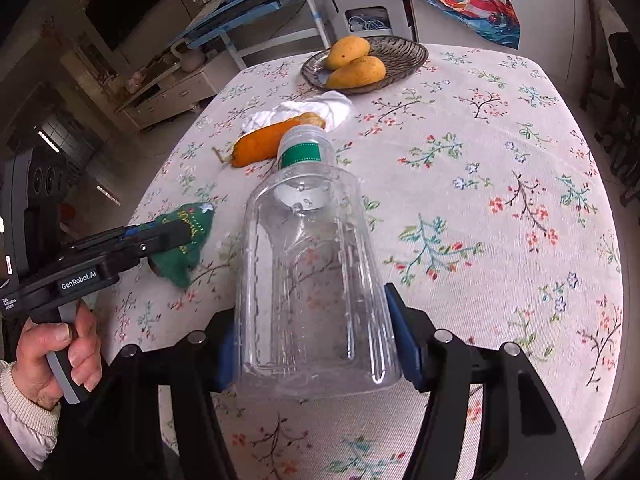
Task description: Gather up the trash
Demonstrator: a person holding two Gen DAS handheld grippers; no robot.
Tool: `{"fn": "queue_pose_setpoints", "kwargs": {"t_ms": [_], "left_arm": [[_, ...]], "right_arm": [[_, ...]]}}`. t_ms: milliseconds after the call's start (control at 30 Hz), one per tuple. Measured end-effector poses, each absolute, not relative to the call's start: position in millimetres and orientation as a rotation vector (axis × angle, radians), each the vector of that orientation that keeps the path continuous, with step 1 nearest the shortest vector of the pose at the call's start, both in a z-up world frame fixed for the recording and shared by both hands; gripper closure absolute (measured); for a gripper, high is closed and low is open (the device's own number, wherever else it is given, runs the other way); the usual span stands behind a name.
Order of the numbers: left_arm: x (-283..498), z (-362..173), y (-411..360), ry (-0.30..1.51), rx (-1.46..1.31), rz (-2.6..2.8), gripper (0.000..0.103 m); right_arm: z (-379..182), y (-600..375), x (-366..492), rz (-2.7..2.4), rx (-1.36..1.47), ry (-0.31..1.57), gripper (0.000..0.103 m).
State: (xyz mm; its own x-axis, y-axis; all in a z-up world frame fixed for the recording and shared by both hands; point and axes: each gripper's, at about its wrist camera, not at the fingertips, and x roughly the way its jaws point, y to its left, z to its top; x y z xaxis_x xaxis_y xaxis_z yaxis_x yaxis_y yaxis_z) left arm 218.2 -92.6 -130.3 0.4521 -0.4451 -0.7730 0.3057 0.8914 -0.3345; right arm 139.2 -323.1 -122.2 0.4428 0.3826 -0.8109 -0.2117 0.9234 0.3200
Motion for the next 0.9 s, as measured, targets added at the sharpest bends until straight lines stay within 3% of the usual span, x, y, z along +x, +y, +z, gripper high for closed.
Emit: {"fn": "queue_pose_setpoints", "kwargs": {"t_ms": [133, 200, 400, 900], "left_arm": [[186, -131, -73, 1.004, -0.139, -0.418, 0.068], [178, -130, -67, 0.993, -0.121, -0.387, 0.049], [171, -121, -61, 0.943, -0.082, -0.339, 0.031], [172, -118, -64, 0.926, -0.049, -0.340, 0.024]], "right_arm": [[-124, -313, 117, 0.378, 0.154, 1.047, 0.042], [-124, -309, 110, 0.368, 0.132, 1.035, 0.041], [-121, -308, 108, 0.352, 0.126, 0.984, 0.029], [-125, -298, 116, 0.347, 0.092, 0.965, 0.026]]}}
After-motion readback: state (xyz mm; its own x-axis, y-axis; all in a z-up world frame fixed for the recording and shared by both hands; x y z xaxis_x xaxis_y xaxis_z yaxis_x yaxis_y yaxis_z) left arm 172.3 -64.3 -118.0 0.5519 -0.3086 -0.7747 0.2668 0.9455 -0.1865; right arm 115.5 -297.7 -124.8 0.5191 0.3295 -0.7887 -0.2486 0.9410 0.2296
